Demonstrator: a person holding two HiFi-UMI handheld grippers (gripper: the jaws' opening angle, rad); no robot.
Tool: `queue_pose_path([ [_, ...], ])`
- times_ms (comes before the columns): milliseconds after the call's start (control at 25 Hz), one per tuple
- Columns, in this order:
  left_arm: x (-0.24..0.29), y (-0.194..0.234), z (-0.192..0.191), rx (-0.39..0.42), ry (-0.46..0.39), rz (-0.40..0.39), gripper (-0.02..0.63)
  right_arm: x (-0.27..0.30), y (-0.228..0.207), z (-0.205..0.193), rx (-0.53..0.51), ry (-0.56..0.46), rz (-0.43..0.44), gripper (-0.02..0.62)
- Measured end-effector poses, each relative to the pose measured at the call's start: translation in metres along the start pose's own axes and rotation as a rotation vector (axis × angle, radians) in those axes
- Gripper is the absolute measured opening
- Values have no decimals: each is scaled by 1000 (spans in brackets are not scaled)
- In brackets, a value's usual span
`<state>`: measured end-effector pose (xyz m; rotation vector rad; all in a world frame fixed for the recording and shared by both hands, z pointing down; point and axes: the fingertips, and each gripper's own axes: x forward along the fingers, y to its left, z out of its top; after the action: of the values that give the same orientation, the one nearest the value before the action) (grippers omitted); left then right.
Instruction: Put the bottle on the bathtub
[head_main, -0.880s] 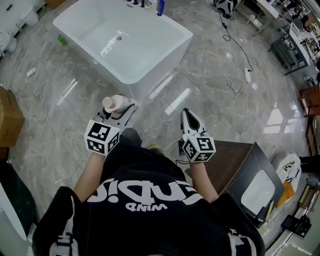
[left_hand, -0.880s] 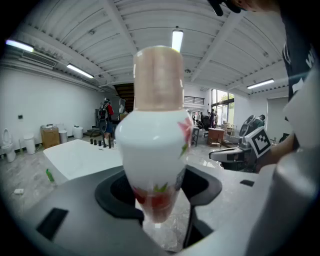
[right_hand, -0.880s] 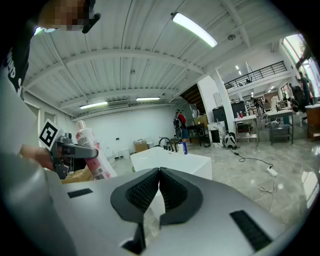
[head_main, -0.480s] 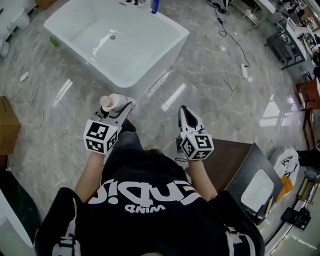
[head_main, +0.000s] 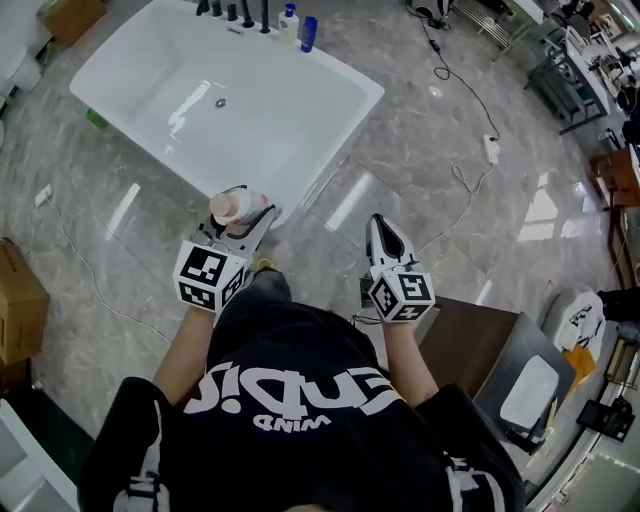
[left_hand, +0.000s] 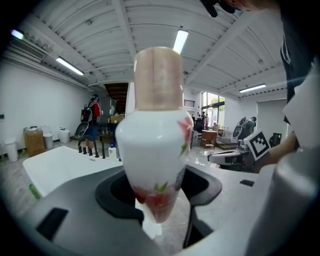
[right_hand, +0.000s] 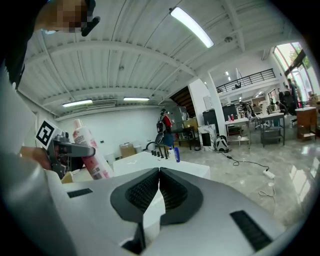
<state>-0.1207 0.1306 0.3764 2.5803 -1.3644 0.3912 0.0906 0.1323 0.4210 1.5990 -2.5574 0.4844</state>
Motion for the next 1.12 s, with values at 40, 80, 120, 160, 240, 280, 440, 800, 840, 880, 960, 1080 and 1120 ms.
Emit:
queue_pose_path([
  [40,7,11,6,6,-2,-12,244,11,0,5,2,-7,-14,25],
  [80,14,21,11,10,-4,-22,244,22,0,10,4,-12,-26,25],
  [120,20,31,17,15,-5,-33,243,32,0,15,5,-16,-38,25],
  [160,28,41,22,21,-5,-44,244,43,-1,19,5,-20,-50,25],
  [240,45,57,30,33,-3,-65,243,60,-3,27,0,-25,-73,25],
  [280,55,63,32,36,-2,-74,244,67,-6,29,-2,-24,-80,25],
  [440,92,78,37,28,0,-94,244,92,-25,29,4,-7,-110,25],
  [800,186,110,46,2,15,-85,243,174,-78,40,9,7,-88,25],
  [840,198,115,47,0,18,-79,244,185,-85,43,7,8,-82,25],
  [880,209,119,49,-2,23,-72,243,196,-91,45,3,10,-77,25],
  [960,231,130,50,-6,33,-59,244,217,-102,48,-11,17,-65,25],
  [1080,267,147,53,-5,41,-40,243,252,-118,53,-15,25,-41,25],
  [1120,280,152,54,-6,44,-35,244,264,-124,55,-12,27,-36,25],
])
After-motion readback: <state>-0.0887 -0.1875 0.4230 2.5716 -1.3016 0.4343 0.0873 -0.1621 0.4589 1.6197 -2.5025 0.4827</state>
